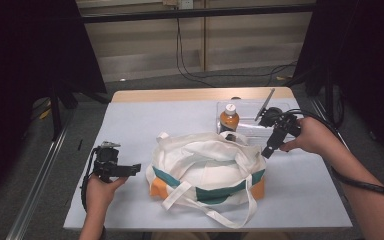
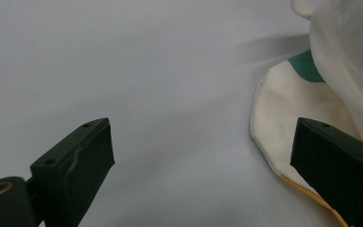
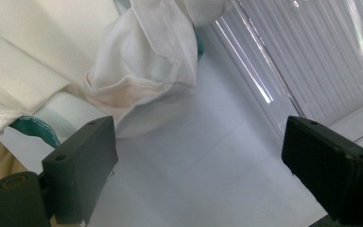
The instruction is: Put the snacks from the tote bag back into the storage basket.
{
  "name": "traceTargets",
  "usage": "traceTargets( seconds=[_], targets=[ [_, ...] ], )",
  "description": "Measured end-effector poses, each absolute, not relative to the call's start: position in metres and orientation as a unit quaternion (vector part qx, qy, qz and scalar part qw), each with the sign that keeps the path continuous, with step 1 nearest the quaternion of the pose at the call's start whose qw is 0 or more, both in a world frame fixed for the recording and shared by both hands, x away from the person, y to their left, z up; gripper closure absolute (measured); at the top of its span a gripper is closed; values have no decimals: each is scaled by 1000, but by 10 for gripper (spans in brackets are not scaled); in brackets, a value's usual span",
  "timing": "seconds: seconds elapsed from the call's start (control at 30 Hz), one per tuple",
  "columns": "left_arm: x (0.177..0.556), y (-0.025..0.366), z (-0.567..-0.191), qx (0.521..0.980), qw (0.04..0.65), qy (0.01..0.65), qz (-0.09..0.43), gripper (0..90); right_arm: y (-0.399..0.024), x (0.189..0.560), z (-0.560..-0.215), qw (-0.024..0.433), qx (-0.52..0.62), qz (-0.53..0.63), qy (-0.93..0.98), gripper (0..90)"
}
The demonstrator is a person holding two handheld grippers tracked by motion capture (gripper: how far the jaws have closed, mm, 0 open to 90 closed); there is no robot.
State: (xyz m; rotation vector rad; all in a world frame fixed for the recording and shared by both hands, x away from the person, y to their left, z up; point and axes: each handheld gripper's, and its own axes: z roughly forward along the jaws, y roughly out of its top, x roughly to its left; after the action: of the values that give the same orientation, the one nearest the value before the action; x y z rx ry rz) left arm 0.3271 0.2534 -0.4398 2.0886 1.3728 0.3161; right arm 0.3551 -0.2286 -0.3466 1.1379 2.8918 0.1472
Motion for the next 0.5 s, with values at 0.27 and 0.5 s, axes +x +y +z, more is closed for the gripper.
traceTargets(
  seconds=[0.27, 0.5],
  targets=[
    [327, 253, -441, 791, 304, 518, 119, 65, -236, 349, -350, 17, 371, 51, 927, 110],
    [327, 252, -441, 790, 304, 519, 120, 65, -241, 345, -354, 15, 372, 54, 927, 110]
  ],
)
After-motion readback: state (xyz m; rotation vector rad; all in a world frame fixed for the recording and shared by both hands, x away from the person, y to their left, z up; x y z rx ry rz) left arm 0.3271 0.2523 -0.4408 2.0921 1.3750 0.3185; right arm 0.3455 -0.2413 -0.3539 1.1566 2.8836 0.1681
